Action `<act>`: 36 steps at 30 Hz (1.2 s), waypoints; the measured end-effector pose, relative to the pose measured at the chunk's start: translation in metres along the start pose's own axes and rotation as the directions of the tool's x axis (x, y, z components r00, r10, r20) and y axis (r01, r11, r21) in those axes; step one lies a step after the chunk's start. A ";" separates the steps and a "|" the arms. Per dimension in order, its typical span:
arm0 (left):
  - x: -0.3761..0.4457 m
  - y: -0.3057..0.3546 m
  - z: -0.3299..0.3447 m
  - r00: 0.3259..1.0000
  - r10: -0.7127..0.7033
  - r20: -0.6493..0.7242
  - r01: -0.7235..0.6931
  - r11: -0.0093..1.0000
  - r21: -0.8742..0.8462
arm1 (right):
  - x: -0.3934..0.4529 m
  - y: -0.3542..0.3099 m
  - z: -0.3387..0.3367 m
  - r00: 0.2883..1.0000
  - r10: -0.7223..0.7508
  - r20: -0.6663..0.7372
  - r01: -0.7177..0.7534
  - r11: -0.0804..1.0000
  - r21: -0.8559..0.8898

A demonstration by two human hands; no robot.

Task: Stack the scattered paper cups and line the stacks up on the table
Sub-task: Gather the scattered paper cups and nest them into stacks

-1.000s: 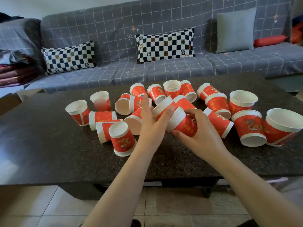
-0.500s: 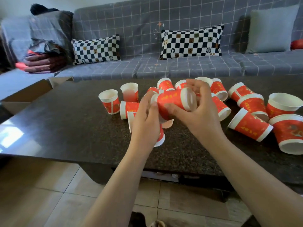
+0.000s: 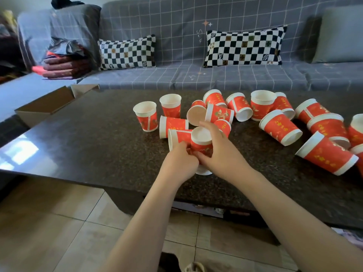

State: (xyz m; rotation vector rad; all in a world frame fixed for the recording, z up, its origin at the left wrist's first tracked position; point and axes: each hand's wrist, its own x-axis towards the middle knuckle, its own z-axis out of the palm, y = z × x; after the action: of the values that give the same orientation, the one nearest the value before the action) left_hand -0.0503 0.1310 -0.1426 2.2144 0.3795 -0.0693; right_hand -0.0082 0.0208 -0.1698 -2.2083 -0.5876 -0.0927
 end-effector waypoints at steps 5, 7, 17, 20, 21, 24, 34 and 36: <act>0.001 0.011 0.006 0.999 0.028 0.035 -0.029 0.999 0.043 | -0.016 0.014 -0.010 1.000 0.011 -0.002 -0.011 0.994 0.112; 0.001 0.019 0.013 0.995 0.082 0.052 -0.083 0.997 0.005 | -0.023 0.017 -0.022 0.995 0.028 -0.093 -0.019 0.995 0.095; 0.032 0.059 0.065 0.922 0.235 -0.308 -0.109 0.921 0.375 | -0.022 0.059 -0.090 0.924 0.241 -0.296 -0.275 0.958 -0.078; 0.045 0.059 0.069 0.936 0.170 -0.307 -0.037 0.918 0.394 | -0.022 0.065 -0.092 0.957 0.236 -0.171 -0.259 0.957 -0.130; 0.049 0.059 0.071 0.942 0.157 -0.297 -0.034 0.925 0.378 | -0.024 0.067 -0.095 0.959 0.225 -0.173 -0.255 0.951 -0.175; 0.053 0.059 0.071 0.923 0.165 -0.348 -0.068 0.959 0.275 | -0.030 0.070 -0.109 0.923 0.168 -0.347 -0.319 0.836 -0.445; 0.026 0.074 0.067 0.578 0.329 -0.747 -0.553 0.831 -0.062 | -0.047 0.097 -0.133 0.867 0.367 -0.336 -0.493 0.542 -0.681; 0.018 0.080 0.072 0.457 0.379 -0.804 -0.660 0.751 -0.022 | -0.052 0.096 -0.135 0.872 0.359 -0.332 -0.489 0.618 -0.616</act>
State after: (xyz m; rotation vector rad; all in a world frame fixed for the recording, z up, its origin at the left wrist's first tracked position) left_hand -0.0032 0.0332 -0.1299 1.7996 0.0911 1.2526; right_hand 0.0055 -0.1522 -0.1635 -2.9679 0.1467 -0.2954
